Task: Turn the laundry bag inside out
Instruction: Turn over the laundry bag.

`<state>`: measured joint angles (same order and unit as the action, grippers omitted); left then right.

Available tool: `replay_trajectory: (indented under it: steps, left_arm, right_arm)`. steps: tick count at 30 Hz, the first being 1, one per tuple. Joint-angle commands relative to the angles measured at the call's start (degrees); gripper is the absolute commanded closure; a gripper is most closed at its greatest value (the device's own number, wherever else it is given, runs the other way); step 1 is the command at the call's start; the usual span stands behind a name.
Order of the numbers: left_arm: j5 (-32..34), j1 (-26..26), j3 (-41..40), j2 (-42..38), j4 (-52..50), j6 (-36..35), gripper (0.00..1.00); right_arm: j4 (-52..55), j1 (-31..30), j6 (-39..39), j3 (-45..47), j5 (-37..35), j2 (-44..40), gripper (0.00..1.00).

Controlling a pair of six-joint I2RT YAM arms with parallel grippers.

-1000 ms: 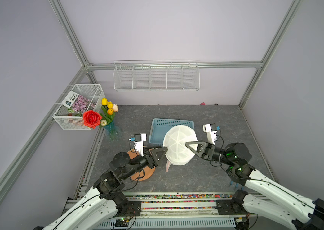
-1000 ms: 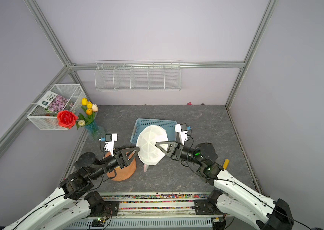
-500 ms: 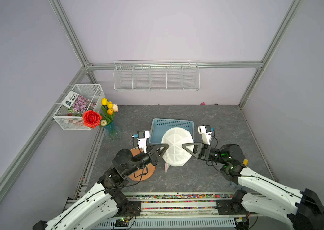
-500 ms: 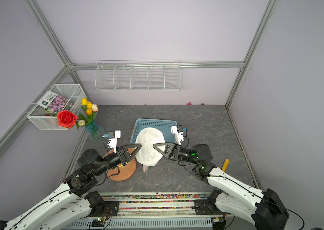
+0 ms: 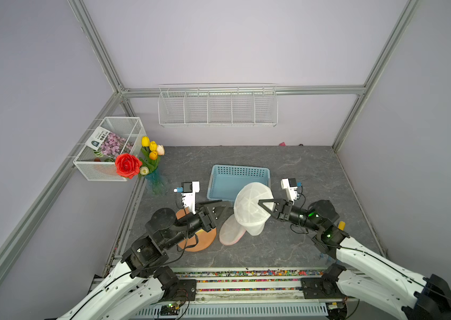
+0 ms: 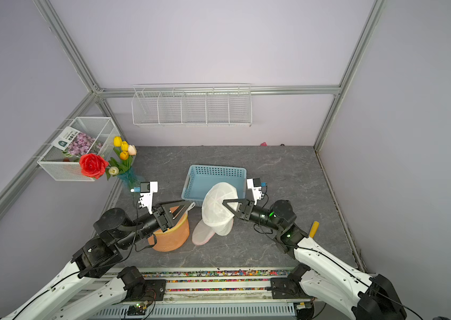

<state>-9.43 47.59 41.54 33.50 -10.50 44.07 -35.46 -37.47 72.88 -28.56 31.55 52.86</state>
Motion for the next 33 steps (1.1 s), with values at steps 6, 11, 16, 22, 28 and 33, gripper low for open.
replay_trajectory:
  steps: [6, 11, 16, 22, 28, 33]
  left_arm:
    - [-7.86, -4.03, -10.4, 1.04, 14.99, 3.56, 0.31]
    - [-11.1, -6.77, -13.26, 0.87, 26.95, 6.61, 0.28]
    - [-13.47, -6.81, -15.13, 2.04, 38.96, 9.96, 0.27]
    - [-15.32, -6.81, -17.44, 5.55, 45.13, 13.7, 0.27]
    - [-14.92, -6.86, -15.96, 4.09, 42.69, 13.97, 0.87]
    - [-9.06, -6.82, -11.18, -1.83, 25.95, 11.43, 1.0]
  right_arm:
    - [-16.97, -0.17, 6.7, 0.7, 1.27, -0.81, 1.0]
    - [-21.55, -2.58, 7.71, -0.53, 0.2, -0.59, 1.0]
    - [-27.48, -6.15, 7.92, -2.46, -0.83, 3.25, 1.0]
    - [-41.88, -6.75, 13.21, -1.11, -3.22, 10.83, 1.0]
    - [-39.92, -6.63, 13.11, 0.89, -3.81, 12.52, 1.0]
    - [-9.86, -4.43, 4.61, 0.62, -6.22, 4.06, 0.94]
